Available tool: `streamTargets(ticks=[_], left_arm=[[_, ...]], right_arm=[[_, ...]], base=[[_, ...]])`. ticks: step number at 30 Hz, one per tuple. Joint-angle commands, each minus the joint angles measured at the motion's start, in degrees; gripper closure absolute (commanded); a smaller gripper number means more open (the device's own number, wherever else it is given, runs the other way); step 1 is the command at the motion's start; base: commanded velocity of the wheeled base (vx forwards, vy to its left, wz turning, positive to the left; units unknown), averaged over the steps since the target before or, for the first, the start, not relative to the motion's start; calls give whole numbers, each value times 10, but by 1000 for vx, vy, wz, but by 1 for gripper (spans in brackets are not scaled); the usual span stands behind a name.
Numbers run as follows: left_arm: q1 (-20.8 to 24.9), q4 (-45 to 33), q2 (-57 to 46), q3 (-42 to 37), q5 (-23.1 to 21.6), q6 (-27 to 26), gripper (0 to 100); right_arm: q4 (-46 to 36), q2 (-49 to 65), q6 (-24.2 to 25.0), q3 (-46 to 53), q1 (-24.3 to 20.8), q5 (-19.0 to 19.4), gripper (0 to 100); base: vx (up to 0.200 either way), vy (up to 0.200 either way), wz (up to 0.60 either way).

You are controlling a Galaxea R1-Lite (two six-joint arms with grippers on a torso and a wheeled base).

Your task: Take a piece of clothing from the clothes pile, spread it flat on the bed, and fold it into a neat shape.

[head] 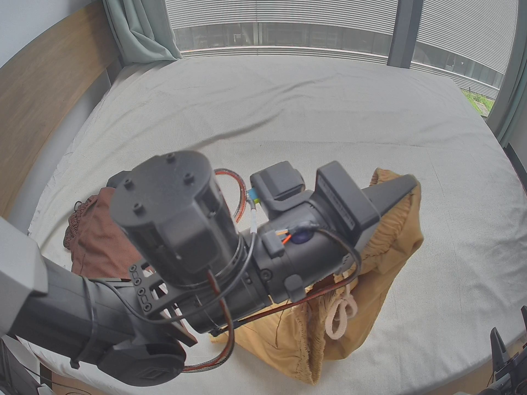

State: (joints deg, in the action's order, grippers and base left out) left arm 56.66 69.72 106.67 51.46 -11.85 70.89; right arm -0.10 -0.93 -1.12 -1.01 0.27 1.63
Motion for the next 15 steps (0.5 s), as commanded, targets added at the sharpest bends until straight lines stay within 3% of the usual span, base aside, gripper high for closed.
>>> streamTargets(ticks=[1, 6, 9, 13, 15], left_arm=[[16, -7, 12, 59, -11, 15, 100], [20, -49, 6, 123, -12, 25, 100], [30, -63, -8, 167, -7, 64, 100], [23, -68, -12, 168, -4, 65, 100], [-2, -68, -25, 136, -4, 65, 100]], right_arm=[[0, 9, 0, 10, 0, 0, 0], [0, 9, 1, 10, 0, 0, 0], [0, 9, 1, 10, 0, 0, 0], [0, 9, 2, 10, 0, 0, 0], [0, 9, 2, 10, 0, 0, 0]], base=[[0, 0, 0], [0, 0, 0], [0, 0, 0], [0, 0, 0], [0, 0, 0]])
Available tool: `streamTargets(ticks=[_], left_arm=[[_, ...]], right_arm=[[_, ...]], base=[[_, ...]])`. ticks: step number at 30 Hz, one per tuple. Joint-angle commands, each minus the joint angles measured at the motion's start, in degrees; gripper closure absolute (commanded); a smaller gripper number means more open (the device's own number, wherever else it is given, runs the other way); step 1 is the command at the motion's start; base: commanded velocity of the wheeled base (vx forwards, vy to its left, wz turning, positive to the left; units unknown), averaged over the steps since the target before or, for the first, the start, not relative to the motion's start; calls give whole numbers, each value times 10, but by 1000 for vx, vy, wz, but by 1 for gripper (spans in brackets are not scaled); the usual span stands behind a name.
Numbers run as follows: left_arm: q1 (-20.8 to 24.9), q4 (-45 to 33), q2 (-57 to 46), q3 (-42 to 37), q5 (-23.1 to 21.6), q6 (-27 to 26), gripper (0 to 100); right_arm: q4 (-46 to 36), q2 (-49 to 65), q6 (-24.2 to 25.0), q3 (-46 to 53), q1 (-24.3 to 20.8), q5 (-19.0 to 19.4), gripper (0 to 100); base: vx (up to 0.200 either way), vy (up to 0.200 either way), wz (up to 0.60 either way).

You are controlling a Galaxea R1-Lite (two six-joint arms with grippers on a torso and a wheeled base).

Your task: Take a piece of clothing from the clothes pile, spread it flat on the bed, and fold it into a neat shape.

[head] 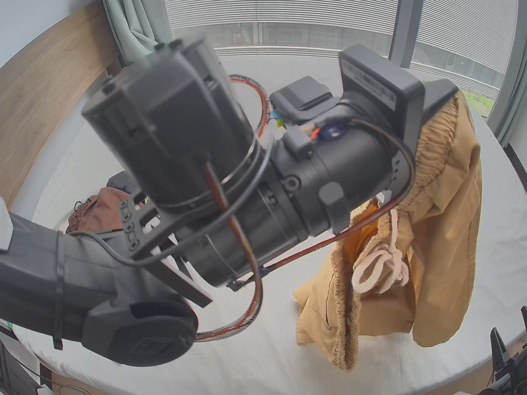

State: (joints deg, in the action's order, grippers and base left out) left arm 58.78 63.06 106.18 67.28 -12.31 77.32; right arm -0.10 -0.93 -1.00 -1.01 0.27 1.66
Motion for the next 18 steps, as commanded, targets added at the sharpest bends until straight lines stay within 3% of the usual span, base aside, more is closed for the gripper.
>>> streamTargets(ticks=[1, 5, 11, 13, 18], left_arm=[[-31, 0, -26, -39, 0, -2, 100], [-83, 3, -56, -117, -13, -30, 100], [-155, 20, -86, -239, -71, -104, 100], [-184, 54, -84, -282, -92, -130, 100], [-215, 125, -61, -334, -94, -146, 100]], right_arm=[[0, 9, 0, 10, 0, 0, 0], [0, 9, 0, 10, 0, -1, 0], [0, 9, -1, 10, 0, 0, 0], [0, 9, 0, 10, 0, 0, 0], [0, 9, -1, 10, 0, -1, 0]], base=[[0, 0, 0], [0, 0, 0], [0, 0, 0], [0, 0, 0], [0, 0, 0]])
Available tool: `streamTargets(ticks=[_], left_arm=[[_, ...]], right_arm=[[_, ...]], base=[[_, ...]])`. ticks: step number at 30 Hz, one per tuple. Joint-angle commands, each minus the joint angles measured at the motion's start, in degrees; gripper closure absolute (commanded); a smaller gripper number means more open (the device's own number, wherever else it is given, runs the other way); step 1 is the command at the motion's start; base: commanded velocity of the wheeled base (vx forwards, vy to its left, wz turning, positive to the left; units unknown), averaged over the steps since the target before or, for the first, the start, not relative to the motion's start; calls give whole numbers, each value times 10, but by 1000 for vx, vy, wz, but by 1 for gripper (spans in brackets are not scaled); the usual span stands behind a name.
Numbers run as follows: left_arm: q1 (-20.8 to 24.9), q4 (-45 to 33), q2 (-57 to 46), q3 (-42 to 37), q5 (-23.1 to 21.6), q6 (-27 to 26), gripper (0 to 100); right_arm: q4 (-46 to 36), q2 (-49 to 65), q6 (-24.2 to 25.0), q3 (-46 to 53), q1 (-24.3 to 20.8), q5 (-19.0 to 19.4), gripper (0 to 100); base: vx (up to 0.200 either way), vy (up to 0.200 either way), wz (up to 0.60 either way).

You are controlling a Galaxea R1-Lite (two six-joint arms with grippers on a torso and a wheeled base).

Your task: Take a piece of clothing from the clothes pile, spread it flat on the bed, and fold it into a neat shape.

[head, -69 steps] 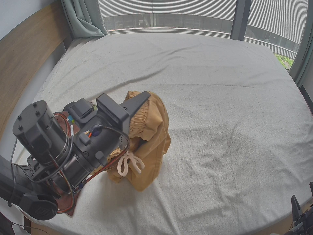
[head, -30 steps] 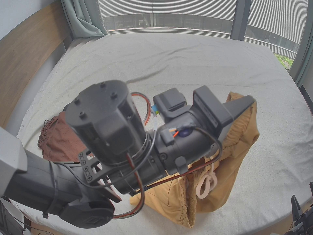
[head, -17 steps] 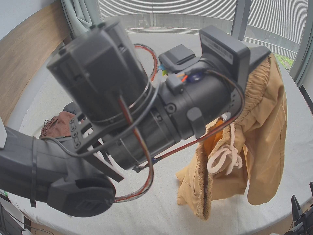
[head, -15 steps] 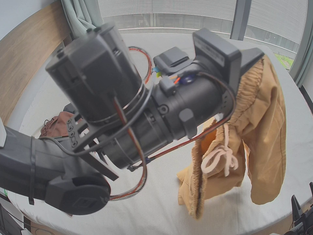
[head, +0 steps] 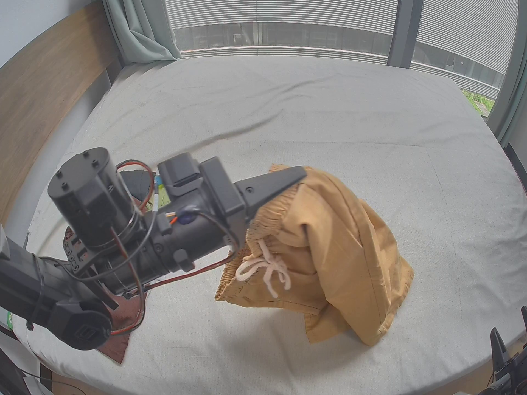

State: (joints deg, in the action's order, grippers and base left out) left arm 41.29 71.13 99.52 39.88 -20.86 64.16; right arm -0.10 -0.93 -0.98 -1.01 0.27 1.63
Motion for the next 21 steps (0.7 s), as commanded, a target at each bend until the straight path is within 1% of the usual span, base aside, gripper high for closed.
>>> streamTargets(ticks=[1, 10, 21], left_arm=[[-46, 60, 11, -67, -9, -14, 100], [-78, 169, 62, -120, -8, -14, 100], [-118, 175, 65, -148, -8, -16, 100]], right_arm=[[0, 9, 0, 10, 0, 0, 0], [0, 9, 0, 10, 0, 0, 0], [0, 9, -1, 10, 0, 0, 0]], base=[[0, 0, 0], [0, 0, 0], [0, 0, 0]])
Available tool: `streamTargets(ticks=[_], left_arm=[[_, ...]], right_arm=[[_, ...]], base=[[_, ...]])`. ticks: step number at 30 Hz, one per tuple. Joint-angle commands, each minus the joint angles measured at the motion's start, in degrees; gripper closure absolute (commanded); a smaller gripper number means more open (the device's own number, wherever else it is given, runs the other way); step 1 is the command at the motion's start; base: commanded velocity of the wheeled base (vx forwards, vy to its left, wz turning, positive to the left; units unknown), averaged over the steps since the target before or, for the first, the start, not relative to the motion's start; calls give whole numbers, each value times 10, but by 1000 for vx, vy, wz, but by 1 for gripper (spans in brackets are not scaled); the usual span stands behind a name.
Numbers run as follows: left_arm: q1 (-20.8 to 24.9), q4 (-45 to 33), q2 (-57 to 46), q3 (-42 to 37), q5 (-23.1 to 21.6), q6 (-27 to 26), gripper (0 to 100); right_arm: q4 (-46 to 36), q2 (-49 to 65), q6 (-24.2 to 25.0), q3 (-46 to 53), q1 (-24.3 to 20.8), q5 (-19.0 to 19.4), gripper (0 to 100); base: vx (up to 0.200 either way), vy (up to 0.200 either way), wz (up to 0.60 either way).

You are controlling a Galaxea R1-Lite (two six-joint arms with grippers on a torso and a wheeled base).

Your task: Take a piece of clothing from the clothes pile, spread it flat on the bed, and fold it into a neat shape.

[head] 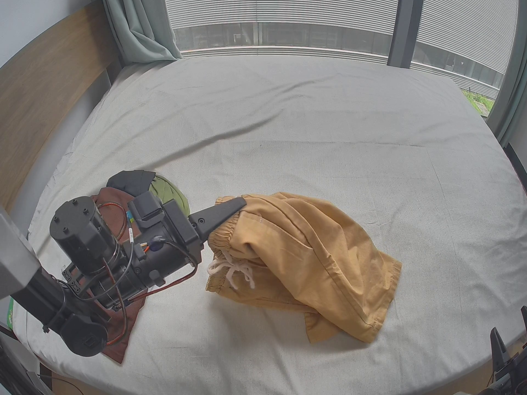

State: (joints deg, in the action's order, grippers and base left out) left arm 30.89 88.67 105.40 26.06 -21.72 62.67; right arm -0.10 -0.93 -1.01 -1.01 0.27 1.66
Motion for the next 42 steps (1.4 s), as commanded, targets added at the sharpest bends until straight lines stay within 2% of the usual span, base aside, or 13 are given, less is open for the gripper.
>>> streamTargets(ticks=[1, 8, 9, 13, 25, 33, 42], left_arm=[[-15, 0, 6, -10, 1, -1, 100], [-53, -1, 11, -34, 2, -43, 100], [-64, 0, 28, -41, 5, -74, 100], [-88, 0, 51, -56, 4, -123, 100], [-159, 2, 60, -73, -2, -140, 100], [-175, 2, 81, -70, -2, -218, 100], [-185, 3, 96, -57, -2, -226, 100]], right_arm=[[0, 9, 0, 10, 0, 0, 0], [0, 9, 0, 10, 0, 0, 0], [0, 9, -1, 10, 0, 0, 0], [0, 9, -1, 10, 0, -1, 0], [0, 9, -2, 10, -1, 0, 0], [0, 9, -4, 10, -1, 1, 0], [-1, 9, -6, 10, -1, 1, 0]], base=[[0, 0, 0], [0, 0, 0], [0, 0, 0], [0, 0, 0], [0, 0, 0], [0, 0, 0], [0, 0, 0]])
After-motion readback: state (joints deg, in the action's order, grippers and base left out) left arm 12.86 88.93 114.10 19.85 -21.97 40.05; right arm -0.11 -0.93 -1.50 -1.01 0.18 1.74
